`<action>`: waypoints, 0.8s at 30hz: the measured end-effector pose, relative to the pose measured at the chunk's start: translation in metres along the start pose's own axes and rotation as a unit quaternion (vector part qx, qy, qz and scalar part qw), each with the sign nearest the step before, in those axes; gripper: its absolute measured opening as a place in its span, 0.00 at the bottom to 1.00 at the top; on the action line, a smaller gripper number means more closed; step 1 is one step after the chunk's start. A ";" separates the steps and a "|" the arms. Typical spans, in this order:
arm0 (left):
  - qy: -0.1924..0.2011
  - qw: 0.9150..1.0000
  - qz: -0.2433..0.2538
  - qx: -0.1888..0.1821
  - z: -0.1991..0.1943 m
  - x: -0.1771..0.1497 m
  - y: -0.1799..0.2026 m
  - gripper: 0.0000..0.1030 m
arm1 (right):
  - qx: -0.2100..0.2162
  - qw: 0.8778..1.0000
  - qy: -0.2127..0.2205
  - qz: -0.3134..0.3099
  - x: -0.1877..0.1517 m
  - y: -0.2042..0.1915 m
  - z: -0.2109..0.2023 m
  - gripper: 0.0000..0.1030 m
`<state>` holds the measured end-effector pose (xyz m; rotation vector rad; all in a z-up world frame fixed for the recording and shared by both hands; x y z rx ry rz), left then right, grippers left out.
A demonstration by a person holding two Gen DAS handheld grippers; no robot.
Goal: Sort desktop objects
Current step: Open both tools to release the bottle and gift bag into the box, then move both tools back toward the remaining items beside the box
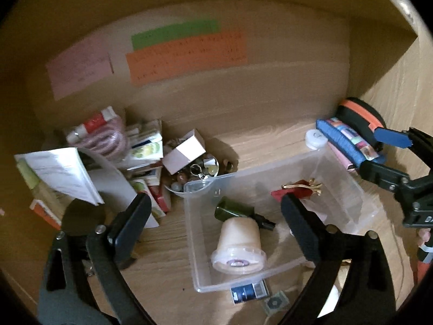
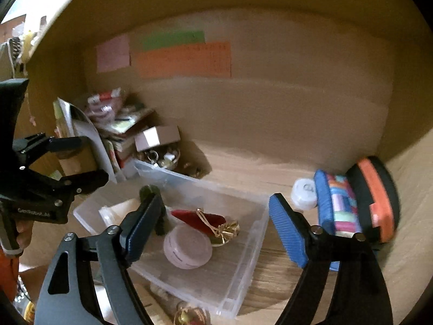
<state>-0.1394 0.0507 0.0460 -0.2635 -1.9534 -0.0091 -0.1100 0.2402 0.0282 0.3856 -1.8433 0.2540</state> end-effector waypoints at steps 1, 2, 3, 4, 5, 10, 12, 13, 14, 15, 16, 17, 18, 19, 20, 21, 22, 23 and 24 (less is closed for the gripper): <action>0.003 1.000 -0.001 0.000 -0.005 0.000 0.001 0.96 | 0.000 1.000 0.006 -0.002 0.002 -0.002 -0.007 0.80; 0.006 1.000 -0.001 -0.001 -0.009 0.000 0.001 0.97 | -0.001 1.000 0.012 -0.004 0.004 -0.004 -0.014 0.80; 0.009 1.000 0.000 -0.001 -0.015 0.000 0.002 0.98 | -0.003 1.000 0.019 -0.007 0.006 -0.006 -0.024 0.80; 0.010 1.000 0.002 -0.002 -0.019 -0.001 0.003 0.98 | -0.005 1.000 0.024 -0.008 0.006 -0.007 -0.029 0.81; 0.013 1.000 0.005 -0.001 -0.024 -0.002 0.004 0.98 | -0.006 1.000 0.029 -0.010 0.007 -0.008 -0.035 0.81; 0.019 1.000 0.012 0.001 -0.043 -0.010 0.005 0.98 | -0.011 0.999 0.045 -0.012 0.005 -0.014 -0.066 0.84; 0.021 1.000 0.014 0.004 -0.052 -0.016 0.006 0.98 | -0.015 0.999 0.047 -0.015 0.003 -0.015 -0.075 0.85; 0.021 1.000 0.014 0.005 -0.055 -0.018 0.007 0.98 | -0.018 0.999 0.047 -0.017 0.002 -0.016 -0.079 0.85; 0.020 1.000 0.014 0.005 -0.058 -0.021 0.007 0.98 | -0.021 0.998 0.048 -0.021 0.000 -0.018 -0.085 0.85; 0.018 1.000 0.014 0.003 -0.061 -0.025 0.007 0.98 | -0.023 0.998 0.047 -0.022 -0.001 -0.018 -0.089 0.85; 0.017 1.000 0.013 0.002 -0.063 -0.027 0.007 0.98 | -0.024 0.998 0.046 -0.023 -0.004 -0.019 -0.092 0.86; 0.013 1.000 0.012 0.000 -0.066 -0.032 0.007 0.98 | -0.025 0.998 0.045 -0.023 -0.006 -0.020 -0.095 0.86; 0.010 1.000 0.011 -0.002 -0.067 -0.036 0.007 0.98 | -0.025 0.999 0.042 -0.023 -0.009 -0.021 -0.098 0.86; 0.009 1.000 0.011 -0.002 -0.068 -0.039 0.008 0.98 | -0.026 0.999 0.040 -0.024 -0.012 -0.021 -0.100 0.86; 0.005 1.000 0.010 -0.004 -0.069 -0.043 0.009 0.98 | -0.027 0.999 0.038 -0.023 -0.015 -0.021 -0.102 0.86; 0.001 1.000 0.008 -0.006 -0.070 -0.048 0.010 0.98 | -0.028 0.999 0.035 -0.022 -0.018 -0.022 -0.103 0.86; -0.005 1.000 0.006 -0.010 -0.070 -0.053 0.012 0.98 | -0.027 0.999 0.030 -0.020 -0.022 -0.022 -0.103 0.86; -0.008 1.000 0.004 -0.013 -0.070 -0.056 0.012 0.98 | -0.025 0.999 0.026 -0.017 -0.025 -0.022 -0.103 0.86; -0.015 1.000 -0.001 -0.019 -0.069 -0.062 0.014 0.98 | -0.024 0.999 0.021 -0.015 -0.030 -0.023 -0.103 0.86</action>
Point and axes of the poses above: each gripper's, at about its wrist camera, not at the fingertips, and z roughly the way its jaws point, y to its right, x to its top, the point moved 1 cm from there along z, roughly the way its jaws point, and after that the axes turned 13 degrees about y, right-handed, at the moved point
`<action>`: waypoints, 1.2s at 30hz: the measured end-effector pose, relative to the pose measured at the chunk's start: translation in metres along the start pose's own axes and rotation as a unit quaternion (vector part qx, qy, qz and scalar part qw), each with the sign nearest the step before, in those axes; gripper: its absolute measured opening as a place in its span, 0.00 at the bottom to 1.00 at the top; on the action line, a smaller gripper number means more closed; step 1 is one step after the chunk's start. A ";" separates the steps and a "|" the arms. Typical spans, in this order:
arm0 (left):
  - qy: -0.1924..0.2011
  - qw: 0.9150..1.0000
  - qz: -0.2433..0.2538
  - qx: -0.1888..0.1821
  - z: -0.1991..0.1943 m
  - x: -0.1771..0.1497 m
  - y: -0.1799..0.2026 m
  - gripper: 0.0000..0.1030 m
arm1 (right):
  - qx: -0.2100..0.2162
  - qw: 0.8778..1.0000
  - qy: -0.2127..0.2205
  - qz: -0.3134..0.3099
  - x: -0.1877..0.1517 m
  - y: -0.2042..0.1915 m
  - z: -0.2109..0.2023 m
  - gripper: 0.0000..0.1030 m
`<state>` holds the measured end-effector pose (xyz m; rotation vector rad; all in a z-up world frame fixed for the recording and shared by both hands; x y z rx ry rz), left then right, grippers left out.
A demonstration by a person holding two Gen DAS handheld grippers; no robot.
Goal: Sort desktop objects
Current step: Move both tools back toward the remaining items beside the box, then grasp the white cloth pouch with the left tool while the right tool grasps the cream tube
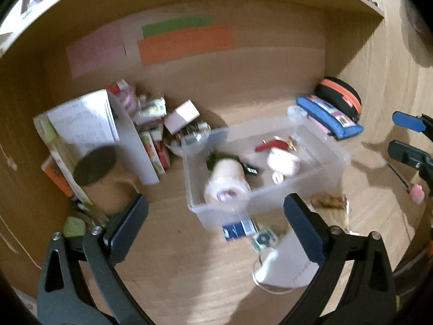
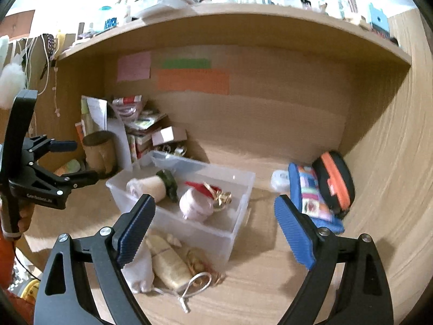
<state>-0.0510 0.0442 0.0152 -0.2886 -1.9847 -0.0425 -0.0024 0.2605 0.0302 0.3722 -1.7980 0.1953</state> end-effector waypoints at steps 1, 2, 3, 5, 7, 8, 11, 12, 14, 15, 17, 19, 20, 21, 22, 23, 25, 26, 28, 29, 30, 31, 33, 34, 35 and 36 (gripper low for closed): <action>-0.006 1.000 -0.004 -0.005 0.001 -0.005 0.002 0.98 | 0.000 1.000 -0.006 0.001 -0.005 -0.001 0.001 0.86; -0.016 1.000 -0.008 -0.015 0.003 -0.012 0.005 0.98 | -0.001 1.000 -0.011 0.001 -0.009 -0.001 0.003 0.86; -0.022 1.000 -0.011 -0.020 0.004 -0.016 0.007 0.98 | 0.000 1.000 -0.021 0.003 -0.016 -0.002 0.005 0.86; -0.034 0.999 -0.015 -0.030 0.008 -0.025 0.013 0.98 | 0.001 0.999 -0.037 0.006 -0.027 -0.002 0.010 0.86; -0.049 0.998 -0.020 -0.042 0.013 -0.036 0.021 0.98 | 0.003 0.999 -0.052 0.009 -0.037 -0.002 0.017 0.86; -0.058 0.997 -0.023 -0.048 0.015 -0.041 0.025 0.98 | 0.004 0.998 -0.059 0.012 -0.042 -0.001 0.019 0.86; -0.078 0.994 -0.020 -0.073 0.020 -0.055 0.039 0.98 | 0.016 0.996 -0.083 0.024 -0.059 -0.002 0.027 0.86; -0.082 0.993 -0.014 -0.080 0.021 -0.061 0.045 0.98 | 0.022 0.995 -0.092 0.028 -0.066 -0.002 0.029 0.85; -0.089 0.992 -0.004 -0.092 0.023 -0.067 0.055 0.98 | 0.032 0.994 -0.102 0.031 -0.075 -0.004 0.031 0.83; -0.095 0.991 0.002 -0.098 0.025 -0.071 0.061 0.98 | 0.039 0.993 -0.107 0.032 -0.079 -0.006 0.032 0.82; -0.104 0.989 0.009 -0.104 0.031 -0.075 0.068 0.98 | 0.049 0.992 -0.116 0.029 -0.085 -0.009 0.035 0.75; -0.113 0.987 0.009 -0.115 0.037 -0.077 0.071 0.98 | 0.063 0.990 -0.128 0.023 -0.090 -0.013 0.039 0.61; -0.117 0.986 0.006 -0.122 0.040 -0.077 0.072 0.98 | 0.068 0.989 -0.130 0.020 -0.092 -0.015 0.040 0.59; -0.123 0.984 0.002 -0.131 0.043 -0.078 0.073 0.98 | 0.075 0.988 -0.133 0.017 -0.093 -0.017 0.041 0.56; -0.128 0.982 0.000 -0.137 0.046 -0.078 0.073 0.98 | 0.079 0.987 -0.136 0.012 -0.094 -0.019 0.044 0.54; -0.133 0.981 -0.004 -0.145 0.049 -0.079 0.073 0.98 | 0.084 0.987 -0.139 0.005 -0.095 -0.021 0.045 0.53; -0.140 0.977 -0.010 -0.158 0.051 -0.081 0.074 0.98 | 0.096 0.985 -0.146 -0.011 -0.096 -0.026 0.049 0.49; -0.143 0.976 -0.012 -0.163 0.052 -0.082 0.075 0.98 | 0.102 0.983 -0.149 -0.019 -0.096 -0.029 0.051 0.49; -0.146 0.974 -0.019 -0.170 0.052 -0.085 0.074 0.99 | 0.114 0.980 -0.158 -0.039 -0.097 -0.035 0.057 0.47; -0.145 0.974 -0.024 -0.171 0.052 -0.085 0.073 0.99 | 0.120 0.978 -0.164 -0.047 -0.098 -0.037 0.060 0.46; -0.143 0.974 -0.028 -0.171 0.051 -0.086 0.071 0.98 | 0.130 0.975 -0.171 -0.052 -0.098 -0.038 0.064 0.43; -0.140 0.975 -0.031 -0.170 0.051 -0.086 0.070 0.98 | 0.139 0.972 -0.179 -0.056 -0.099 -0.040 0.068 0.40; -0.135 0.975 -0.035 -0.171 0.047 -0.087 0.068 0.88 | 0.145 0.969 -0.186 -0.066 -0.099 -0.041 0.074 0.39; -0.133 0.975 -0.037 -0.176 0.047 -0.087 0.069 0.84 | 0.150 0.968 -0.190 -0.069 -0.098 -0.041 0.077 0.39; -0.131 0.974 -0.040 -0.179 0.044 -0.087 0.068 0.80 | 0.154 0.966 -0.194 -0.070 -0.098 -0.041 0.080 0.39; -0.127 0.975 -0.042 -0.177 0.042 -0.088 0.067 0.75 | 0.157 0.965 -0.199 -0.070 -0.097 -0.041 0.083 0.39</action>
Point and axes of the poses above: each gripper's, at about its wrist camera, not at the fingertips, and z roughly the way its jaws point, y to its right, x to its top, the point moved 1 cm from there along z, roughly the way its jaws point, and after that the axes turned 13 degrees about y, right-handed, at the moved point
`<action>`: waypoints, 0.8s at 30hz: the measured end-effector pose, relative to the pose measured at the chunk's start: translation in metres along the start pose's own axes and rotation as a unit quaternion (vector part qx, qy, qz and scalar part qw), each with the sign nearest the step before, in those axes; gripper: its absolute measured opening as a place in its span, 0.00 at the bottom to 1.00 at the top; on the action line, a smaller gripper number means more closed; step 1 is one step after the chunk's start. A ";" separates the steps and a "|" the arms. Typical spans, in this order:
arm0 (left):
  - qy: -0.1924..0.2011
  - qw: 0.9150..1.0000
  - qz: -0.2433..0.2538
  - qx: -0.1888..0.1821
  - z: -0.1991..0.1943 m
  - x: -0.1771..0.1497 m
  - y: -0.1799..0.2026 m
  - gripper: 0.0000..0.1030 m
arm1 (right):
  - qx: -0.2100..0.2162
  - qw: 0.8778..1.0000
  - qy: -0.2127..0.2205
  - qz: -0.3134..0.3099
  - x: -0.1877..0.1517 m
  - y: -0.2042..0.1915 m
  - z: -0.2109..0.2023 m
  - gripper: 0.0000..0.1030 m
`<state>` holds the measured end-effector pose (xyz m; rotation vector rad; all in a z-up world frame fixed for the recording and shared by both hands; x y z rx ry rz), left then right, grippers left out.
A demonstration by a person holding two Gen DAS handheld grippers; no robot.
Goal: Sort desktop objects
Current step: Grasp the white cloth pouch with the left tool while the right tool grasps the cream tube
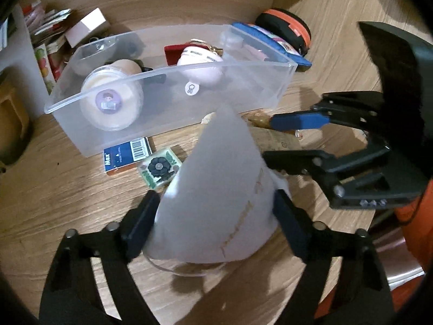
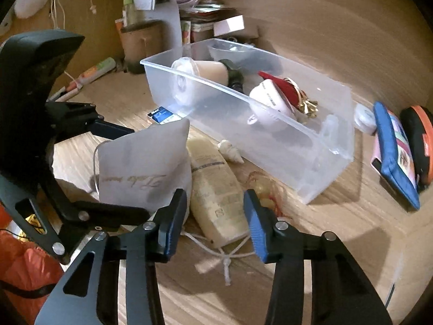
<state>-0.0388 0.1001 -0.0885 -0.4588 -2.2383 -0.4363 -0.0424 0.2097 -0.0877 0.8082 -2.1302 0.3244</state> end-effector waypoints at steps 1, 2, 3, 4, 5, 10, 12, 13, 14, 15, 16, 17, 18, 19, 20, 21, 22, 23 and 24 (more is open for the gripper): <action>0.003 1.000 0.000 0.001 -0.002 0.000 -0.001 0.72 | 0.003 1.000 -0.004 0.000 0.001 0.001 0.002 0.39; 0.007 1.000 -0.004 0.005 -0.006 -0.002 -0.003 0.67 | 0.005 1.000 -0.007 -0.001 0.002 0.002 0.004 0.39; 0.009 1.000 -0.009 0.008 -0.008 -0.002 -0.006 0.64 | 0.007 1.000 -0.010 -0.003 0.003 0.002 0.006 0.39; 0.011 1.000 -0.013 0.011 -0.011 -0.002 -0.009 0.63 | 0.007 1.000 -0.013 -0.007 0.003 0.001 0.007 0.39; 0.015 1.000 -0.018 0.018 -0.016 -0.003 -0.013 0.61 | 0.007 1.000 -0.015 -0.013 0.004 0.000 0.007 0.39; 0.024 0.998 -0.047 0.039 -0.028 -0.007 -0.039 0.57 | 0.002 0.998 -0.030 -0.058 0.008 -0.010 0.013 0.41; 0.026 0.997 -0.058 0.043 -0.031 -0.008 -0.049 0.57 | 0.004 0.997 -0.036 -0.069 0.009 -0.013 0.016 0.42; 0.027 0.997 -0.061 0.045 -0.032 -0.009 -0.052 0.57 | 0.006 0.996 -0.039 -0.074 0.011 -0.014 0.018 0.43; 0.027 0.997 -0.062 0.044 -0.033 -0.010 -0.054 0.57 | 0.008 0.996 -0.042 -0.077 0.012 -0.015 0.020 0.43; 0.027 0.997 -0.062 0.044 -0.033 -0.010 -0.054 0.58 | 0.011 0.996 -0.044 -0.078 0.014 -0.015 0.023 0.43; 0.025 0.997 -0.060 0.044 -0.033 -0.011 -0.053 0.58 | 0.013 0.995 -0.051 -0.079 0.015 -0.016 0.026 0.44; 0.024 0.997 -0.054 0.045 -0.032 -0.011 -0.052 0.59 | 0.011 0.995 -0.058 -0.081 0.015 -0.016 0.031 0.44; 0.023 0.997 -0.049 0.047 -0.032 -0.011 -0.051 0.60 | 0.009 0.994 -0.073 -0.084 0.014 -0.016 0.039 0.43; 0.021 0.998 -0.047 0.047 -0.030 -0.011 -0.049 0.61 | 0.013 0.994 -0.070 -0.078 0.014 -0.015 0.041 0.41; 0.019 0.998 -0.044 0.048 -0.028 -0.010 -0.048 0.64 | 0.022 0.995 -0.075 -0.065 0.016 -0.013 0.044 0.41; 0.015 0.998 -0.042 0.048 -0.026 -0.010 -0.047 0.70 | 0.024 0.995 -0.076 -0.054 0.016 -0.011 0.046 0.41; 0.012 0.998 -0.040 0.045 -0.024 -0.010 -0.047 0.73 | 0.023 0.996 -0.074 -0.050 0.017 -0.010 0.046 0.40; 0.008 0.998 -0.038 0.042 -0.022 -0.010 -0.046 0.77 | 0.023 0.996 -0.068 -0.048 0.016 -0.010 0.046 0.40; 0.005 0.999 -0.035 0.039 -0.020 -0.011 -0.044 0.77 | 0.020 0.997 -0.064 -0.047 0.016 -0.011 0.046 0.40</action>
Point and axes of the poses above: each gripper's, at about its wrist camera, not at the fingertips, and z roughly the way its jaws point, y to its right, x to its top, the point moved 1 cm from there along z, roughly the way its jaws point, and after that the axes turned 13 degrees about y, right-handed, at the moved point
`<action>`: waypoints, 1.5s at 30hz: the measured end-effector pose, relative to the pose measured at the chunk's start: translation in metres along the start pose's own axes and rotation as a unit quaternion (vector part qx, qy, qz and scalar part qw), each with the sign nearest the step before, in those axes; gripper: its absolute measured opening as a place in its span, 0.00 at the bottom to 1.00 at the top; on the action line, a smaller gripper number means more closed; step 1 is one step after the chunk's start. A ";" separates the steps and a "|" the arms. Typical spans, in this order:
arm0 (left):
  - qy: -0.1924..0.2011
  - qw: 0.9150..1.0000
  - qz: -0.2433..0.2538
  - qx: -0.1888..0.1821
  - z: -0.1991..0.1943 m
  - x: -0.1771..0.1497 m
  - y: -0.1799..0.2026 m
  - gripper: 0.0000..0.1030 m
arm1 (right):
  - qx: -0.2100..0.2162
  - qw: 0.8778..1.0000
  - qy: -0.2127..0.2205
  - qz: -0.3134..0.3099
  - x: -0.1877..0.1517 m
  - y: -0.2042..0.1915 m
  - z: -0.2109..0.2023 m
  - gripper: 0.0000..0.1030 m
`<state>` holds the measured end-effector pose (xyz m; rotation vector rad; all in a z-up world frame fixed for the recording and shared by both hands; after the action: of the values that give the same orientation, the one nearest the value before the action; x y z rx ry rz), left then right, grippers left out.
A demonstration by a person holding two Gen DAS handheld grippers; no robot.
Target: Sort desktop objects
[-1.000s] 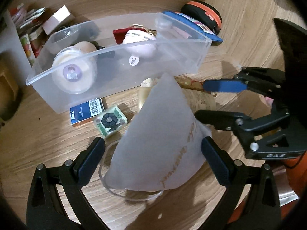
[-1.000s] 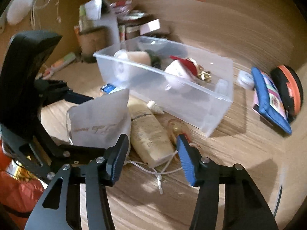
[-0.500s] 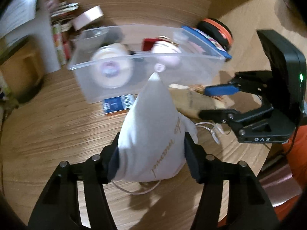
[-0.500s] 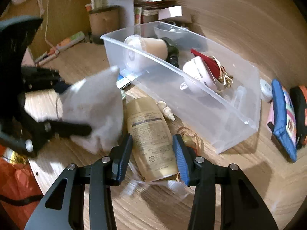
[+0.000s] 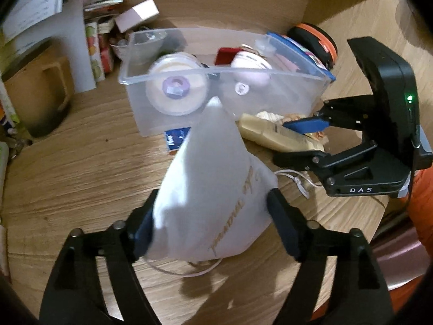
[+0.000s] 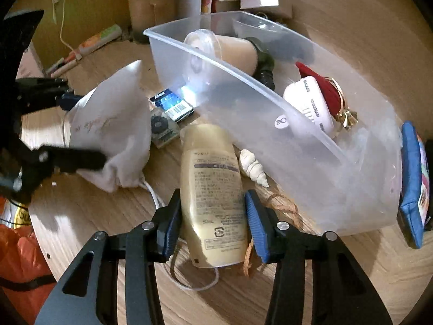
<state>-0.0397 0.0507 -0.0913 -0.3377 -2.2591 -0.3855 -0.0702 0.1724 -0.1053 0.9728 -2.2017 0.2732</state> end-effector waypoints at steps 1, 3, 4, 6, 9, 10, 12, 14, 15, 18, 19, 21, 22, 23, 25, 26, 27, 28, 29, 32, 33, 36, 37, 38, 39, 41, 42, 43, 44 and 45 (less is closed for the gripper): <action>0.000 1.000 0.003 0.000 0.001 -0.001 0.002 0.77 | -0.004 1.000 0.003 0.003 0.000 -0.001 0.000 0.40; 0.007 1.000 0.014 0.001 0.002 -0.002 0.005 0.74 | -0.007 1.000 0.008 0.012 -0.001 -0.003 -0.001 0.40; 0.008 1.000 0.019 0.002 0.003 -0.002 0.006 0.71 | -0.002 1.000 0.011 0.015 -0.001 -0.004 -0.002 0.39; 0.016 0.999 0.027 0.011 0.002 -0.002 0.008 0.58 | 0.006 0.999 0.019 0.028 -0.001 -0.006 -0.004 0.38; 0.019 0.999 0.027 0.014 -0.002 0.000 0.008 0.53 | 0.013 0.998 0.033 0.046 0.002 -0.006 -0.009 0.35; 0.021 0.999 0.023 0.015 -0.003 0.001 0.007 0.53 | 0.016 0.998 0.036 0.053 0.003 -0.005 -0.010 0.34; 0.023 1.000 0.009 0.014 -0.004 0.004 0.004 0.51 | 0.026 0.996 0.042 0.072 0.005 0.000 -0.012 0.30; 0.028 0.999 -0.001 0.017 -0.007 0.007 0.001 0.50 | 0.024 0.995 0.041 0.086 0.006 0.005 -0.014 0.23; 0.033 0.999 -0.006 0.016 -0.010 0.009 -0.001 0.49 | 0.026 0.995 0.041 0.092 0.005 0.008 -0.014 0.23; 0.044 0.999 -0.014 0.017 -0.016 0.014 -0.005 0.49 | 0.029 0.993 0.042 0.103 0.003 0.013 -0.015 0.23; 0.047 0.999 -0.016 0.016 -0.018 0.016 -0.006 0.49 | 0.031 0.993 0.041 0.104 0.002 0.013 -0.015 0.23; 0.053 0.998 -0.022 0.012 -0.022 0.020 -0.006 0.49 | 0.029 0.995 0.043 0.088 0.004 0.009 -0.014 0.23; 0.057 0.998 -0.022 0.011 -0.024 0.022 -0.005 0.49 | 0.028 0.995 0.043 0.082 0.006 0.007 -0.013 0.24; 0.060 0.998 -0.023 0.012 -0.025 0.023 -0.005 0.49 | 0.029 0.996 0.043 0.078 0.007 0.005 -0.012 0.24; 0.067 0.997 -0.024 0.013 -0.029 0.026 -0.004 0.49 | 0.030 0.996 0.040 0.069 0.010 0.002 -0.008 0.24; 0.069 0.997 -0.025 0.012 -0.031 0.027 -0.004 0.49 | 0.027 0.997 0.037 0.062 0.011 0.000 -0.004 0.24; 0.072 0.997 -0.027 0.011 -0.033 0.028 -0.004 0.49 | 0.025 0.997 0.034 0.057 0.012 0.000 -0.001 0.24; 0.074 0.997 -0.028 0.010 -0.035 0.028 -0.004 0.49 | 0.022 0.998 0.029 0.054 0.012 -0.001 0.002 0.23; 0.076 0.997 -0.029 0.010 -0.036 0.029 -0.005 0.49 | 0.021 0.998 0.024 0.052 0.012 -0.002 0.005 0.23; 0.082 0.996 -0.030 0.014 -0.042 0.031 -0.005 0.49 | 0.021 0.998 0.018 0.057 0.012 -0.003 0.012 0.23; 0.085 0.996 -0.031 0.014 -0.044 0.032 -0.006 0.49 | 0.020 0.998 0.020 0.059 0.012 -0.003 0.011 0.23; 0.095 0.995 -0.034 0.017 -0.050 0.039 -0.010 0.49 | 0.016 0.997 0.041 0.066 0.014 -0.003 -0.001 0.23; 0.099 0.994 -0.036 0.018 -0.051 0.041 -0.012 0.49 | 0.017 0.996 0.050 0.071 0.015 -0.003 -0.007 0.23; 0.103 0.994 -0.038 0.019 -0.053 0.044 -0.014 0.49 | 0.016 0.995 0.059 0.076 0.017 -0.002 -0.013 0.23; 0.108 0.993 -0.042 0.019 -0.055 0.048 -0.017 0.49 | 0.015 0.994 0.070 0.082 0.019 0.001 -0.021 0.23; 0.119 0.992 -0.047 0.020 -0.059 0.056 -0.021 0.49 | 0.027 0.992 0.082 0.090 0.022 0.005 -0.035 0.23; 0.122 0.991 -0.049 0.021 -0.060 0.060 -0.022 0.49 | 0.032 0.991 0.089 0.093 0.024 0.006 -0.041 0.23; 0.126 0.990 -0.051 0.021 -0.062 0.063 -0.024 0.49 | 0.027 0.991 0.097 0.091 0.025 0.006 -0.047 0.23; 0.130 0.990 -0.054 0.018 -0.064 0.066 -0.025 0.49 | 0.025 0.991 0.103 0.088 0.027 0.006 -0.053 0.23; 0.135 0.989 -0.057 0.015 -0.066 0.070 -0.027 0.49 | 0.026 0.990 0.109 0.089 0.029 0.006 -0.058 0.23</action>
<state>-0.0503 0.0091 -0.0010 -0.1317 -2.0212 -0.4290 -0.0576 0.1859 -0.0431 0.7367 -2.0895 0.4966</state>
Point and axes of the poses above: each gripper's, at about its wrist camera, not at the fingertips, and z roughly the way its jaws point, y to its right, x to its top, the point moved 1 cm from there along z, roughly the way its jaws point, and after that the axes turned 13 degrees about y, right-handed, at the moved point
